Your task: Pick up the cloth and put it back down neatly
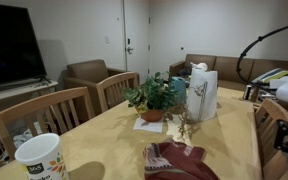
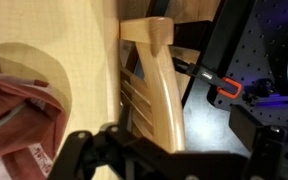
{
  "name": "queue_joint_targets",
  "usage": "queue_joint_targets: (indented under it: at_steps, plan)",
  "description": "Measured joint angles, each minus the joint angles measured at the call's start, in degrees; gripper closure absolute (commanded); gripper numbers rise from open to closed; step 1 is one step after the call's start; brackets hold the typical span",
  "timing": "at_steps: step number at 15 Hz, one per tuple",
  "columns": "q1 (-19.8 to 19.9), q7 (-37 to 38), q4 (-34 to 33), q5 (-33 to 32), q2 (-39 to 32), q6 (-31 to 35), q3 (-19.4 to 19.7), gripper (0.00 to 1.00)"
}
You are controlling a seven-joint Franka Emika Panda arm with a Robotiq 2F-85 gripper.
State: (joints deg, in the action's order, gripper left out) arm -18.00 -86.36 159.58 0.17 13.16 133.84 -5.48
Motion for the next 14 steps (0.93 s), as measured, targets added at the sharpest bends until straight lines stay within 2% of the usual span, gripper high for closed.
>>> queue_joint_targets:
  at_steps: [7,14]
  plan:
    - [0.41,5.41,-0.04,3.80,-5.99,15.78,-0.09,0.00]
    - [0.41,5.48,-0.42,5.06,-7.71,16.72,-0.09,0.00]
